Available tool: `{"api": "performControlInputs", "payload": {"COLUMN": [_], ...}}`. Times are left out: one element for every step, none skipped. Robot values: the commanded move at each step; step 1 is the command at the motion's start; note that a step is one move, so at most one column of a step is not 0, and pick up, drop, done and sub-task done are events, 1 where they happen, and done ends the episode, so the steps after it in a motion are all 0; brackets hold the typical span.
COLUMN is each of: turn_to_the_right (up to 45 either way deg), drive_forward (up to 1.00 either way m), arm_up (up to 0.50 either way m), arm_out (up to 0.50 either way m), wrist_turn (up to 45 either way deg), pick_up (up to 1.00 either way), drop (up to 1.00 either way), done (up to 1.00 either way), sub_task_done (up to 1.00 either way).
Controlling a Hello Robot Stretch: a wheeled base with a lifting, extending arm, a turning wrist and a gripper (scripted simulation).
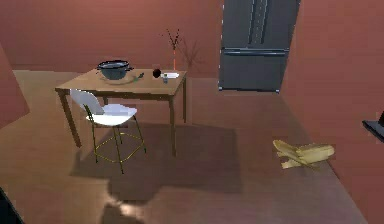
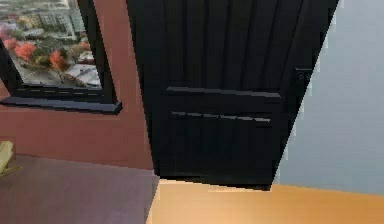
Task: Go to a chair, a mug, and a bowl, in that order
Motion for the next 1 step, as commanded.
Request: {"api": "performControlInputs", "payload": {"turn_to_the_right": [-6.0], "drive_forward": [0.0], "arm_up": [0.0], "arm_out": [0.0], "wrist_turn": [0.0], "pick_up": [0.0], "drop": [0.0], "done": [0.0], "sub_task_done": [0.0]}}
